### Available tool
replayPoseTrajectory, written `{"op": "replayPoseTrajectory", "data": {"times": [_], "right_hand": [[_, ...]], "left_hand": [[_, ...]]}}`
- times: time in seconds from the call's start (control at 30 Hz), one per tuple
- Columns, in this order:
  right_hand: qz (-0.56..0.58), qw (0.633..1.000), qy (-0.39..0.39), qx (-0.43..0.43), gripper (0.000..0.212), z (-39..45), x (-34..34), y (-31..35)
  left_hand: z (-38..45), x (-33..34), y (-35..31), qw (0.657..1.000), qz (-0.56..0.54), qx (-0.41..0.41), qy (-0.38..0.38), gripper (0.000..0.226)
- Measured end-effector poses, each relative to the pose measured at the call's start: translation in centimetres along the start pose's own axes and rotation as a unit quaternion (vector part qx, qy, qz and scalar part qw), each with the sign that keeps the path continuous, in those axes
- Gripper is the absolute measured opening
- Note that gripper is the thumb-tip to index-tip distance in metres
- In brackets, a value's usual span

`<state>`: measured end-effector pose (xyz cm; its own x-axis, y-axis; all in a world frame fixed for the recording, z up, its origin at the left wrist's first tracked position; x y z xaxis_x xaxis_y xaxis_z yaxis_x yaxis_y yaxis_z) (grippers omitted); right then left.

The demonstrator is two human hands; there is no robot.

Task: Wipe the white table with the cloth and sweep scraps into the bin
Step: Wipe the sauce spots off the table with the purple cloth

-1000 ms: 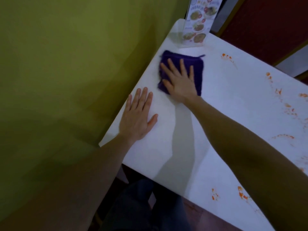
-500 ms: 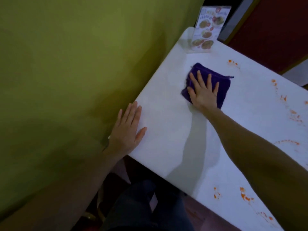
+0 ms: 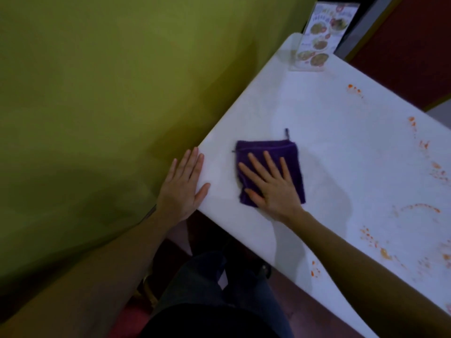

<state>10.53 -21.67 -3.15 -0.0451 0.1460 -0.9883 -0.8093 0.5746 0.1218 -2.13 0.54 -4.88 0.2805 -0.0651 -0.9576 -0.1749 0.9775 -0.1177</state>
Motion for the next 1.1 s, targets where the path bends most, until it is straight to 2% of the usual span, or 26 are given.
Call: {"op": "replayPoseTrajectory", "data": {"times": [0.1,0.17,0.23,0.3,0.43,0.5,0.57,0.67,0.77,0.97,1.1], "right_hand": [[-0.014,0.992,0.008,0.126,0.069,0.5,-0.9,-3.7],[-0.012,0.98,0.006,0.198,0.07,2.7,-0.8,-3.4],[-0.01,0.978,0.004,0.21,0.069,4.2,-0.3,-0.8],[-0.004,0.983,0.006,0.181,0.068,3.6,0.2,2.6],[0.03,0.989,0.007,0.142,0.066,-3.0,0.0,7.3],[0.049,0.984,-0.002,0.171,0.065,-7.4,-0.5,7.9],[0.056,0.968,-0.021,0.244,0.065,-11.7,-1.1,7.4],[0.041,0.929,-0.037,0.365,0.065,-17.7,-1.9,5.8],[0.02,0.901,-0.038,0.432,0.066,-22.4,-2.8,3.3],[-0.028,0.841,-0.034,0.539,0.074,-27.4,-4.3,-6.5],[-0.025,0.828,-0.035,0.559,0.077,-25.1,-4.7,-12.5]], "left_hand": [[0.0,0.2,0.0,1.0,0.002,-0.004,0.015,0.069],[0.0,0.2,0.1,1.0,-0.004,-0.002,0.024,0.069],[0.0,0.0,0.2,1.0,-0.006,-0.007,0.024,0.068],[0.1,-0.3,-0.1,0.999,-0.005,-0.01,0.031,0.067],[1.4,-0.6,-2.2,0.999,-0.011,0.028,0.035,0.064],[2.5,-0.4,-4.3,0.997,-0.031,0.062,0.042,0.063],[3.7,0.2,-7.1,0.993,-0.055,0.091,0.052,0.064],[4.8,1.2,-12.5,0.984,-0.078,0.144,0.071,0.064],[5.7,1.9,-17.8,0.974,-0.103,0.18,0.092,0.064],[6.3,3.5,-23.2,0.976,-0.077,0.172,0.111,0.066],[6.2,3.9,-23.3,0.979,-0.05,0.177,0.094,0.067]]}}
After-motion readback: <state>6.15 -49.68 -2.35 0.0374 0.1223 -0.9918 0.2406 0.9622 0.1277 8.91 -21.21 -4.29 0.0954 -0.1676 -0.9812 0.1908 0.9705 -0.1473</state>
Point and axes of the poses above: each hand's wrist, its own z-axis towards the middle knuckle, its own x-axis out of the palm, y = z × x, the point moved 3 cm from there along z, towards the middle knuckle, and after that the axes turned 13 degrees about -y, right-handed, at the moved point
